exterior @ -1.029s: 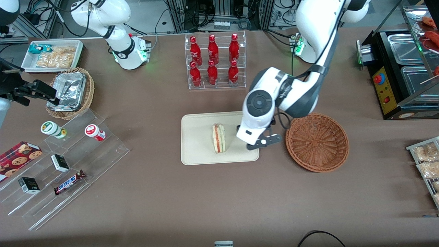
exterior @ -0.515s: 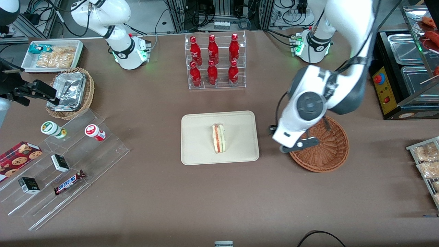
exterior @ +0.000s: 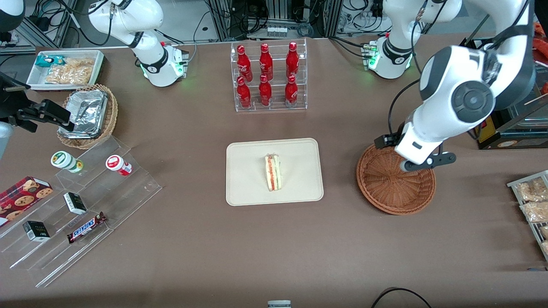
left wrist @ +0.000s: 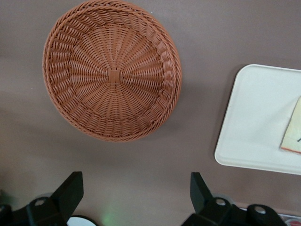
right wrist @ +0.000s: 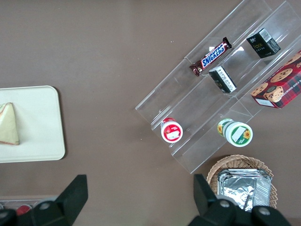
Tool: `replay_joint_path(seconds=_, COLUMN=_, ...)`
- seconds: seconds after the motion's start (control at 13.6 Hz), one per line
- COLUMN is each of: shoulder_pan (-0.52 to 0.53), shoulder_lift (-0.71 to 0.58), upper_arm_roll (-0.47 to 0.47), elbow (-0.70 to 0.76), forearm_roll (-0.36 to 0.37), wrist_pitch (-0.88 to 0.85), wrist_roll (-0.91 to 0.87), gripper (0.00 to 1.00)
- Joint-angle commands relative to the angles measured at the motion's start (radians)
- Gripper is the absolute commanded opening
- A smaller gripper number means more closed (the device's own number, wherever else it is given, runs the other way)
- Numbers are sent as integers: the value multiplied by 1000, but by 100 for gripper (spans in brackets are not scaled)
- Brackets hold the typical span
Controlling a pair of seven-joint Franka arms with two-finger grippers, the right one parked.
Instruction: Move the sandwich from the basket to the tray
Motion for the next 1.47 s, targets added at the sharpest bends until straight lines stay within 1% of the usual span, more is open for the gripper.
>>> replay_joint_path(seconds=0.0, shoulder_pan=105, shoulder_lift=-61, upper_arm_roll=-83, elbow=-27, forearm_roll=22, wrist_pitch=-45, wrist_roll=61, gripper=100)
replay_joint_path(seconds=0.15, shoulder_pan=166, shoulder_lift=-93, upper_arm_roll=-106, elbow=-25, forearm_roll=22, wrist_pitch=-88, wrist_roll=139, gripper=100)
replay_joint_path(seconds=0.29, shoulder_pan=177, shoulder_lift=-116, upper_arm_roll=-96, elbow=-23, forearm_roll=23, wrist_pitch=-105, wrist_roll=210, gripper=100)
replay_joint_path(seconds=0.66, shoulder_pan=174, shoulder_lift=-154, upper_arm_roll=-13, elbow=-8, forearm_roll=25, wrist_pitch=-143, wrist_roll=349, gripper=100)
replay_joint_path(seconds=0.96, shoulder_pan=167, shoulder_lift=-154, upper_arm_roll=33, elbow=48, forearm_roll=74, wrist_pitch=-137, wrist_roll=392, gripper=100)
replay_joint_path(seconds=1.18, shoulder_pan=161, shoulder_lift=-157, upper_arm_roll=70, elbow=62, forearm_roll=73, wrist_pitch=-136, wrist_roll=416, gripper=100)
replay_joint_path(seconds=1.4, shoulder_pan=159, shoulder_lift=-156, upper_arm_roll=75, elbow=62, forearm_roll=51, wrist_pitch=-131, wrist_roll=411, gripper=100)
